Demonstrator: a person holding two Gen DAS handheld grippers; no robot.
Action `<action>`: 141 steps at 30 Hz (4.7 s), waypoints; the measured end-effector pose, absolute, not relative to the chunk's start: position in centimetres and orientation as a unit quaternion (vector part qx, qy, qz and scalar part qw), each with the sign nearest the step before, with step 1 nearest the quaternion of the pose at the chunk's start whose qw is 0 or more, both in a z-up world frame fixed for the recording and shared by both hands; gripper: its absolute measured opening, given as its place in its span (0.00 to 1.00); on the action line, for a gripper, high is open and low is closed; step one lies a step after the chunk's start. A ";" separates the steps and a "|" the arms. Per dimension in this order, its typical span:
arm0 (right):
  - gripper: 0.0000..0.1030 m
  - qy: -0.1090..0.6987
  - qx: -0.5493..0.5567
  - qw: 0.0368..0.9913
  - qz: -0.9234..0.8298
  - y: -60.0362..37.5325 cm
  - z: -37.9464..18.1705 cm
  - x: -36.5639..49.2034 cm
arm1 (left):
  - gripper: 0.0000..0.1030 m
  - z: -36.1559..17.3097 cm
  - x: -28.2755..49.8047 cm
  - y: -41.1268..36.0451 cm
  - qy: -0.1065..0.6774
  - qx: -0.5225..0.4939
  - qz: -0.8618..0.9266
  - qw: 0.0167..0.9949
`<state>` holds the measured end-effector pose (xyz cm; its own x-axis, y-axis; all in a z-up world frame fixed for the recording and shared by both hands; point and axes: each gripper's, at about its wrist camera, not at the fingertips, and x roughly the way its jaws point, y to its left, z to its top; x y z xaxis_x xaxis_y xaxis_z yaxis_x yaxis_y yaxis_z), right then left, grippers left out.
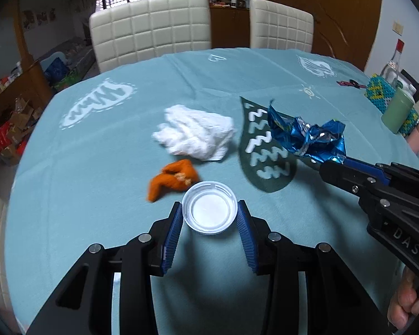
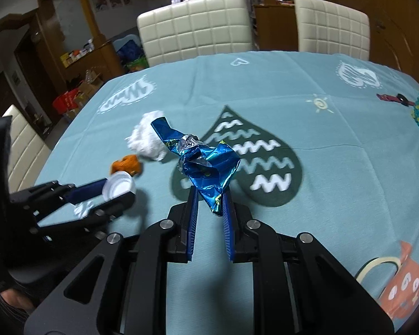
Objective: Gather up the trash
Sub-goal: 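Carry the white bottle cap and blue foil wrapper toward the clear bin, then open the left tool over the bin while right tool releases the blue foil wrapper inside, then move both open tools back over the tissue and orange peel on the table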
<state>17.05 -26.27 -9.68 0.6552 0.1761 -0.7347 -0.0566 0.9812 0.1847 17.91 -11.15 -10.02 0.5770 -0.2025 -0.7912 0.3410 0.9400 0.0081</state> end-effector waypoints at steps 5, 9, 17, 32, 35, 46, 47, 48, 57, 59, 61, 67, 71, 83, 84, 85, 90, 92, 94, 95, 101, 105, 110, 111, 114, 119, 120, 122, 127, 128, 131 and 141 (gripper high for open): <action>0.19 0.406 0.053 0.908 0.084 -23.3 -8.9 16.3 | 0.38 -8.9 16.3 -6.7 0.423 0.067 -0.119 0.896; 0.19 0.399 0.033 0.911 0.099 -20.6 -8.0 15.5 | 0.38 -8.5 15.2 -3.5 0.418 0.063 -0.088 0.902; 0.19 0.392 -0.013 0.911 0.125 -15.0 -6.6 14.7 | 0.38 -7.2 12.7 2.0 0.393 0.046 -0.052 0.917; 0.19 0.375 -0.087 0.903 0.190 -2.9 -5.2 14.2 | 0.38 -6.6 9.1 14.0 0.362 0.021 0.060 0.930; 0.19 0.372 -0.103 0.900 0.203 -0.3 -5.1 14.2 | 0.38 -6.8 8.5 16.2 0.361 0.012 0.079 0.929; 0.19 0.360 -0.141 0.888 0.249 7.3 -4.6 14.4 | 0.38 -7.2 6.5 23.4 0.352 -0.013 0.145 0.925; 0.19 0.359 -0.145 0.887 0.253 8.0 -4.7 14.3 | 0.38 -7.3 6.4 23.9 0.352 -0.015 0.149 0.924; 0.19 0.358 -0.148 0.886 0.256 8.5 -4.7 14.2 | 0.38 -7.4 6.4 24.3 0.353 -0.017 0.153 0.923; 0.19 0.357 -0.162 0.881 0.265 11.2 -5.4 14.8 | 0.38 -8.4 7.3 26.2 0.358 -0.019 0.161 0.920; 0.19 0.359 -0.162 0.880 0.264 11.5 -5.6 15.1 | 0.38 -8.6 7.7 26.3 0.358 -0.018 0.163 0.919; 0.19 0.360 -0.162 0.880 0.264 11.5 -5.7 15.2 | 0.38 -8.7 7.9 26.3 0.359 -0.018 0.163 0.919; 0.19 0.358 -0.161 0.880 0.269 12.1 -5.9 15.5 | 0.38 -9.6 8.6 27.5 0.370 -0.029 0.169 0.913; 0.19 0.362 -0.166 0.876 0.274 12.8 -6.3 15.6 | 0.76 -9.8 8.5 28.6 0.367 -0.050 0.172 0.913; 0.20 0.369 -0.173 0.868 0.285 14.3 -6.9 15.6 | 0.80 -10.8 7.5 30.2 0.372 -0.080 0.175 0.908; 0.21 0.369 -0.174 0.867 0.286 14.5 -6.9 15.6 | 0.80 -10.8 7.4 30.3 0.372 -0.080 0.176 0.908; 0.21 0.370 -0.176 0.865 0.289 14.8 -7.0 15.5 | 0.80 -10.8 7.2 30.4 0.371 -0.081 0.176 0.908; 0.21 0.369 -0.184 0.861 0.296 15.9 -7.2 15.0 | 0.80 -11.0 6.7 30.9 0.371 -0.087 0.177 0.908; 0.21 0.368 -0.185 0.861 0.299 16.2 -7.2 14.9 | 0.80 -11.2 6.6 31.0 0.373 -0.088 0.178 0.907; 0.21 0.368 -0.187 0.859 0.302 16.5 -7.2 14.7 | 0.80 -11.4 6.6 31.1 0.375 -0.090 0.177 0.905; 0.21 0.367 -0.189 0.859 0.304 16.7 -7.2 14.7 | 0.80 -11.4 6.5 31.2 0.376 -0.092 0.177 0.905; 0.21 0.361 -0.191 0.859 0.309 17.3 -7.0 14.4 | 0.80 -11.5 6.4 31.4 0.377 -0.098 0.177 0.904; 0.22 0.353 -0.192 0.861 0.312 17.5 -6.5 14.2 | 0.80 -11.4 6.3 31.4 0.377 -0.097 0.177 0.904; 0.96 0.319 -0.169 0.881 0.306 16.4 -5.2 13.9 | 0.80 -11.2 6.3 31.2 0.375 -0.099 0.173 0.905; 0.95 0.303 -0.163 0.889 0.302 16.0 -4.8 13.7 | 0.80 -11.2 6.3 31.1 0.375 -0.097 0.173 0.906; 0.95 0.290 -0.167 0.897 0.289 15.2 -4.0 13.5 | 0.80 -11.2 6.3 30.8 0.376 -0.094 0.171 0.906; 0.95 0.317 -0.138 0.900 0.265 12.3 -4.2 14.8 | 0.80 -10.7 6.6 29.9 0.378 -0.093 0.161 0.907; 0.95 0.321 -0.132 0.901 0.260 11.5 -4.3 15.1 | 0.80 -10.4 6.7 29.5 0.378 -0.090 0.157 0.908; 0.95 0.329 -0.120 0.905 0.242 9.6 -4.5 15.7 | 0.80 -9.9 6.9 28.5 0.376 -0.081 0.150 0.911; 0.95 0.346 -0.079 0.913 0.202 3.6 -4.3 17.1 | 0.80 -8.4 7.6 24.4 0.370 -0.045 0.126 0.919; 0.95 0.345 -0.069 0.916 0.191 2.1 -4.1 17.3 | 0.80 -8.1 7.8 23.5 0.370 -0.038 0.120 0.921; 0.95 0.346 -0.045 0.922 0.165 -1.8 -3.9 17.9 | 0.80 -7.4 8.8 20.2 0.368 -0.013 0.099 0.925; 0.95 0.353 -0.017 0.930 0.097 -12.2 -4.4 19.0 | 0.80 -6.9 13.4 8.6 0.389 0.042 0.011 0.920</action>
<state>18.96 -12.22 -4.44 0.7318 0.1688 -0.6603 -0.1922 0.9806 0.0376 13.37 8.61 -6.93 0.6969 0.0536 -0.7151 0.0120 0.9962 0.0863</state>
